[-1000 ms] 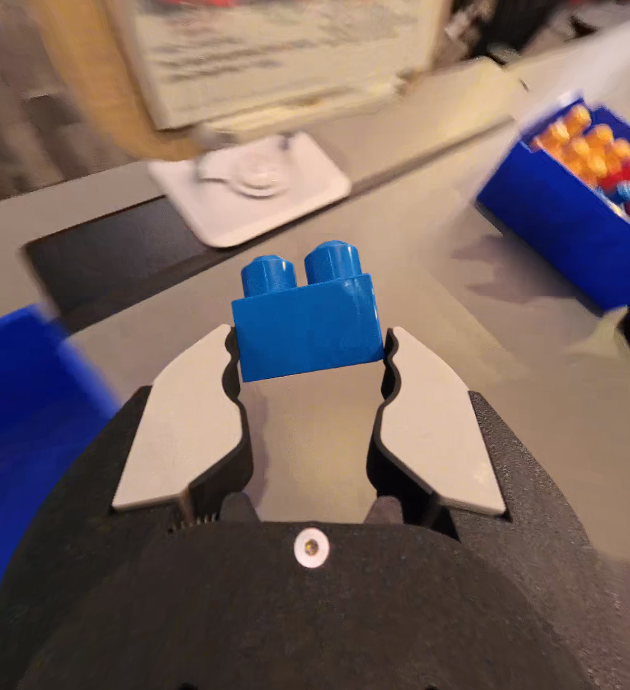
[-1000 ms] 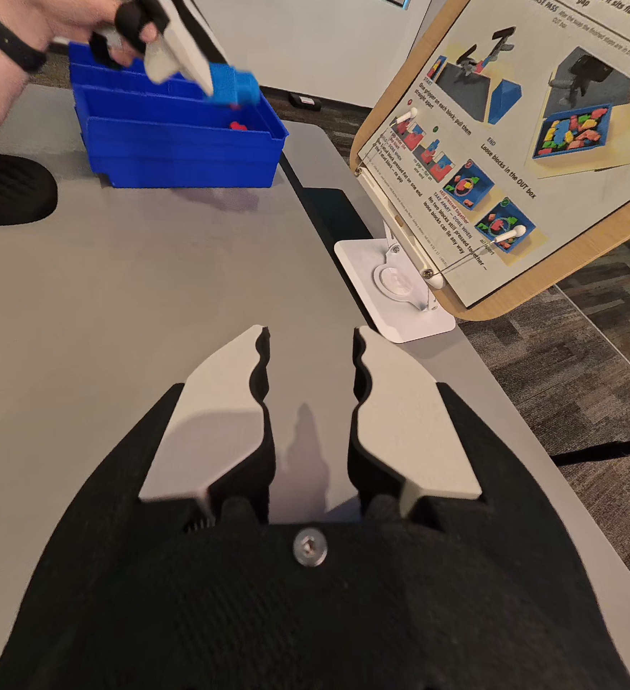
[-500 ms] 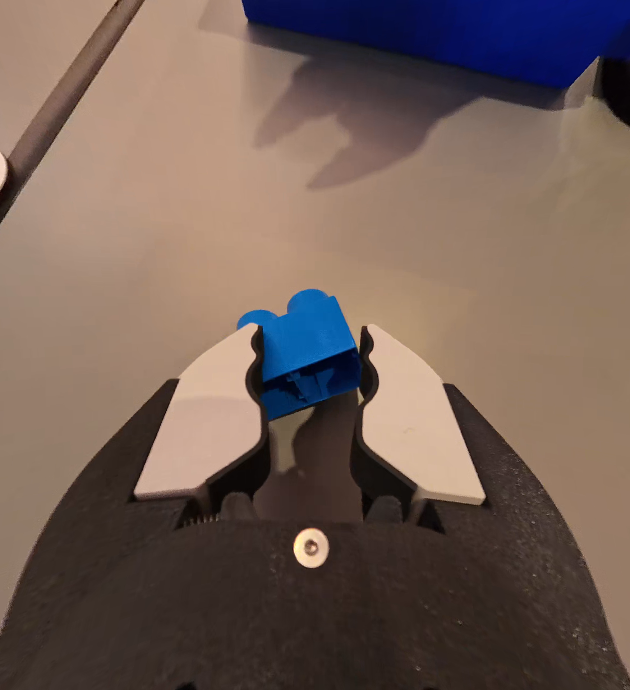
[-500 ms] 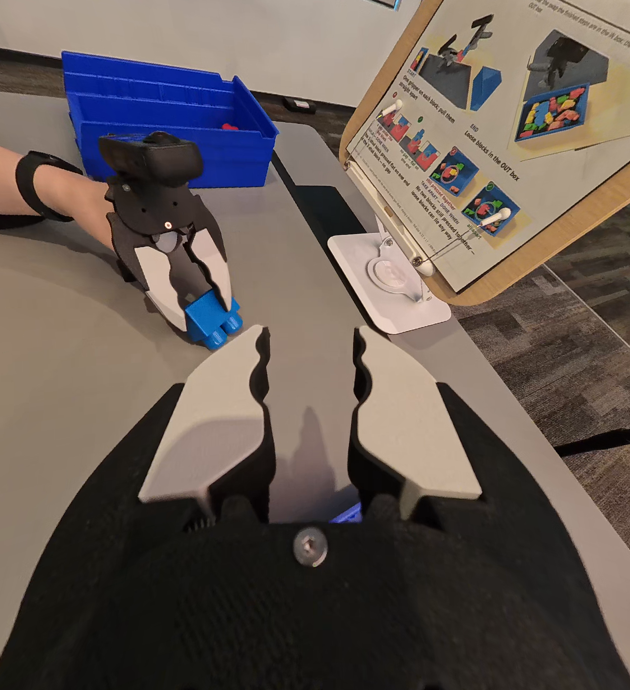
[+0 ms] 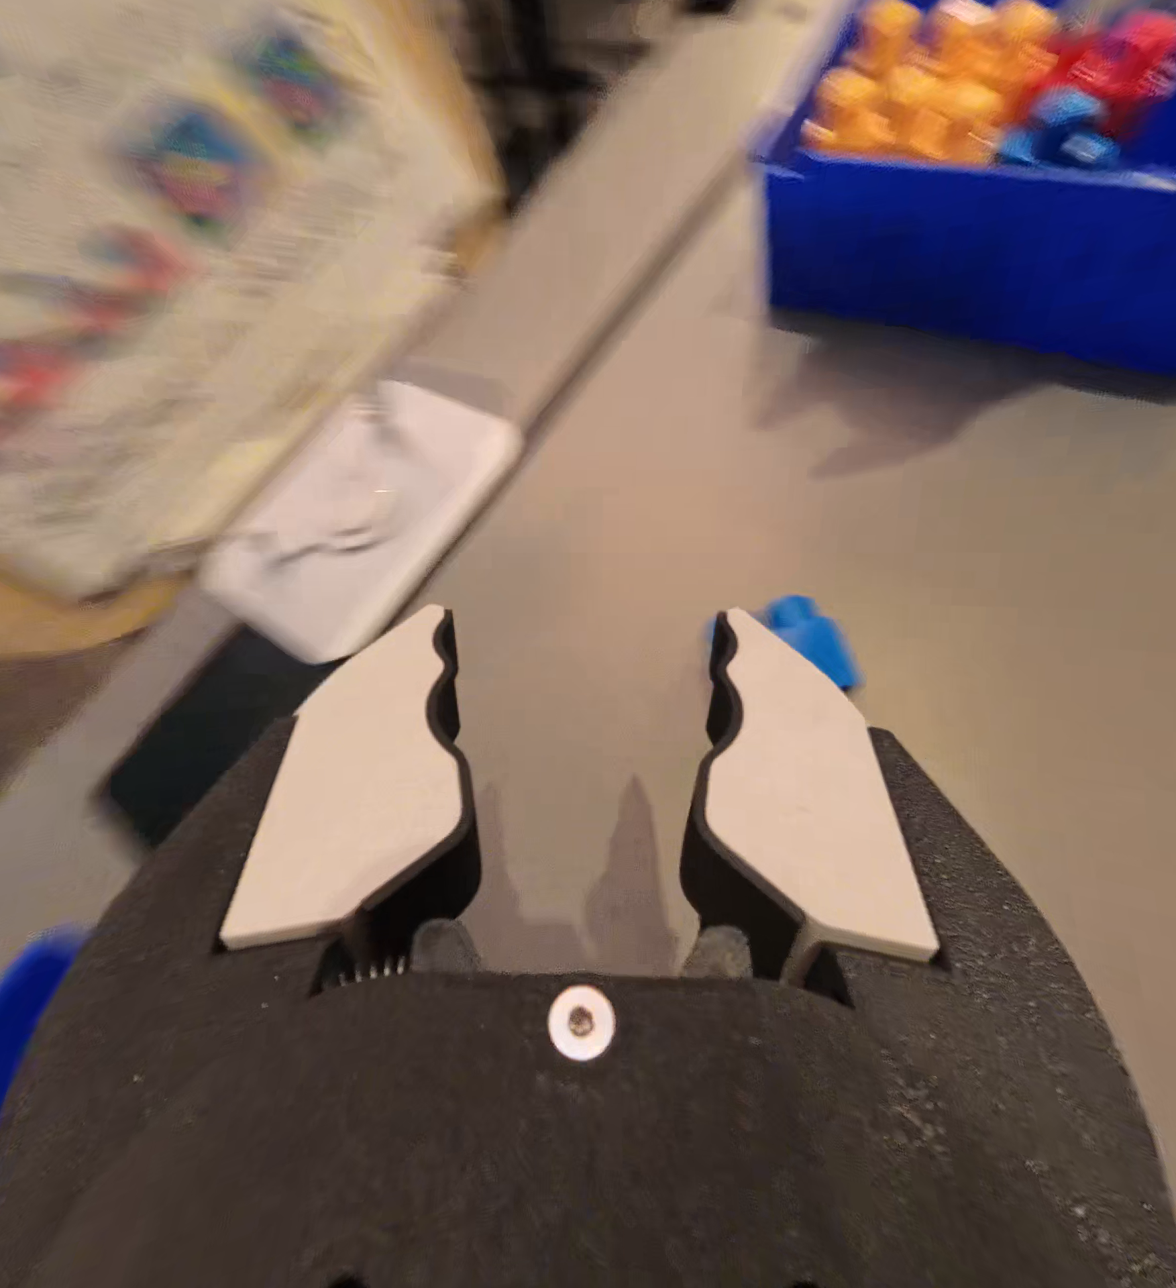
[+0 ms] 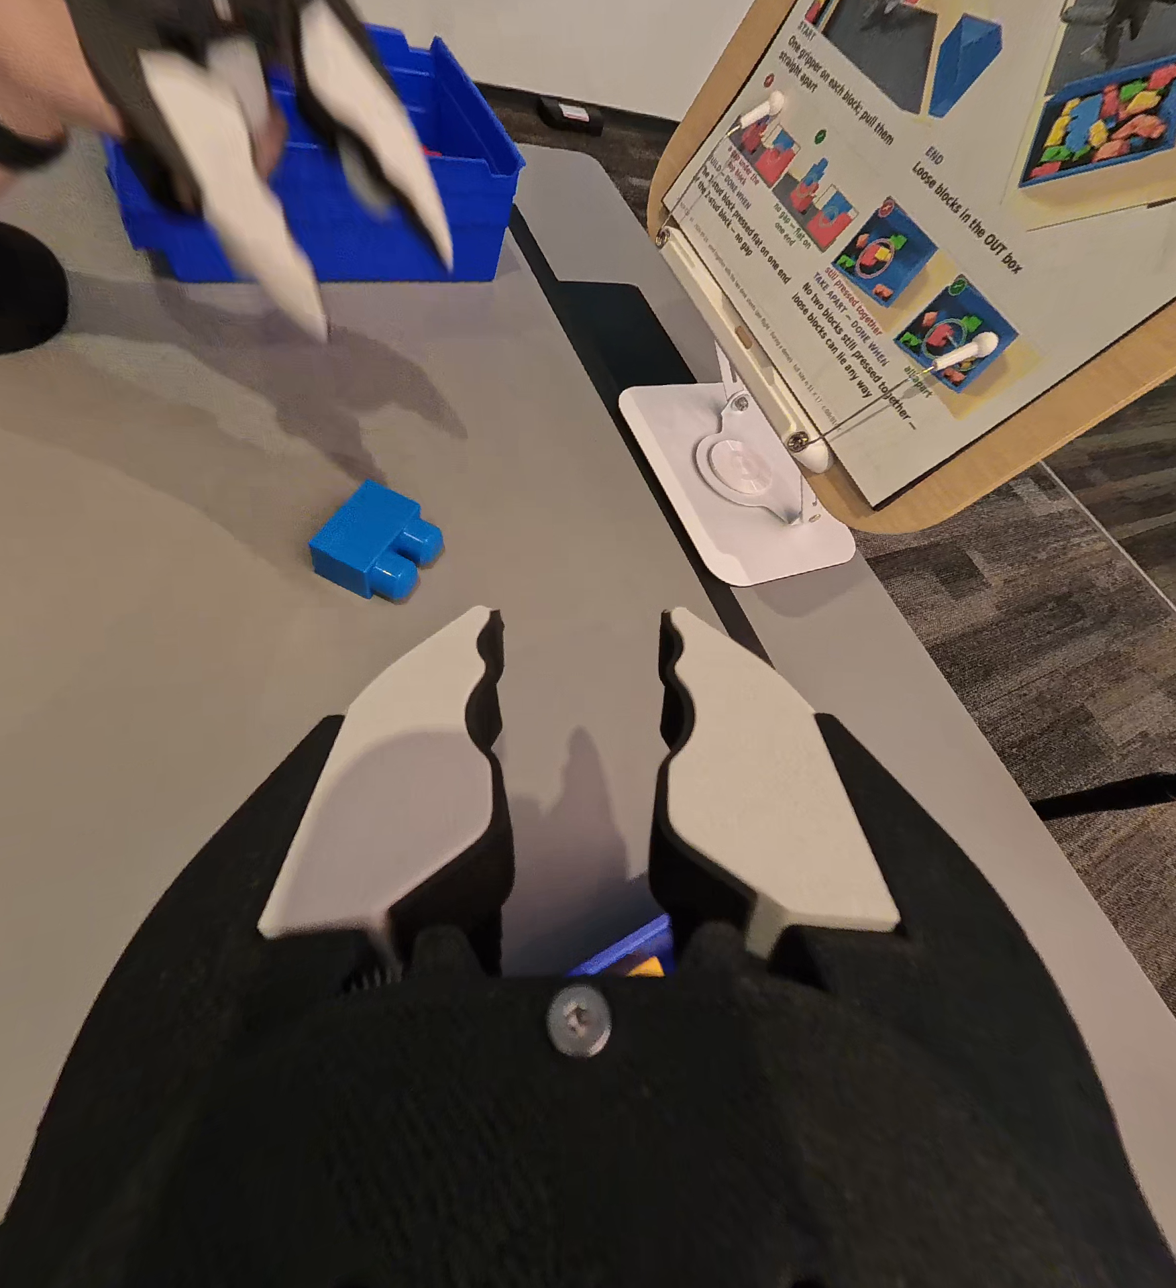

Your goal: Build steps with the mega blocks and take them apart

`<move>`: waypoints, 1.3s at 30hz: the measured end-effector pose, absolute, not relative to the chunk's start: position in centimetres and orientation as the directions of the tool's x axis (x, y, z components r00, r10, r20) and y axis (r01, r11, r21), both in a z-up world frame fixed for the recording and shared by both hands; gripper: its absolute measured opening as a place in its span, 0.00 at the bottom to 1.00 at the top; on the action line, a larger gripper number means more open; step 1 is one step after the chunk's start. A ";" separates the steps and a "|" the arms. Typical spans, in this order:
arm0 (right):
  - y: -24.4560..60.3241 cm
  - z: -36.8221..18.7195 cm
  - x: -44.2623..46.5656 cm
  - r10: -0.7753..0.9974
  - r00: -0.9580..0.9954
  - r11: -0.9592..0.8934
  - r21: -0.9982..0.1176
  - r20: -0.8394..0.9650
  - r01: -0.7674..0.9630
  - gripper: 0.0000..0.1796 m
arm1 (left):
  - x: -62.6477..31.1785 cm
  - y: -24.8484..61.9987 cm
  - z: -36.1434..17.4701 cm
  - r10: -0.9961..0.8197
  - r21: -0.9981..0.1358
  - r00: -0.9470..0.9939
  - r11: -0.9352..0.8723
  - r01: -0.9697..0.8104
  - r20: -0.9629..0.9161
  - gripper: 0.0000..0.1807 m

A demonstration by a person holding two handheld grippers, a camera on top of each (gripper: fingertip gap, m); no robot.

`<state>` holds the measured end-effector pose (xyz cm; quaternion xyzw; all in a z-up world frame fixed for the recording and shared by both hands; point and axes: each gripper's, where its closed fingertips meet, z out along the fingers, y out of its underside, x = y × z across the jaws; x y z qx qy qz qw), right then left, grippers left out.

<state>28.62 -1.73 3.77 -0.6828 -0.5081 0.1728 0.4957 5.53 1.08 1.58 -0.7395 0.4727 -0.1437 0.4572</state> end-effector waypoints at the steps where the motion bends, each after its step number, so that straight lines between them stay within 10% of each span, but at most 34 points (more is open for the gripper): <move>1: -1.7 3.8 28.7 0.865 0.426 0.006 -0.854 0.266 0.520 0.24 | 1.6 2.4 4.0 -0.750 -0.828 0.608 -0.149 -0.541 -0.262 0.38; 5: -1.1 3.5 29.0 0.862 0.435 -0.009 -0.851 0.260 0.525 0.24 | -14.4 6.0 5.8 -0.496 -0.821 0.824 -0.325 -0.469 -0.274 0.30; 11: -0.3 2.5 29.3 0.862 0.453 -0.051 -0.853 0.225 0.520 0.24 | -21.2 9.4 -3.4 -0.401 -0.574 0.866 -0.801 -0.173 0.299 0.22; 20: 0.0 1.4 29.4 0.869 0.449 -0.075 -0.843 0.207 0.533 0.24 | -27.9 14.7 -10.1 -0.498 -0.408 0.805 -0.695 -0.592 -0.321 0.43; 39: 0.2 0.1 29.1 0.886 0.425 -0.097 -0.824 0.184 0.559 0.24 | -29.6 14.7 -13.7 -0.515 -0.171 0.753 -0.768 -0.618 -0.410 0.31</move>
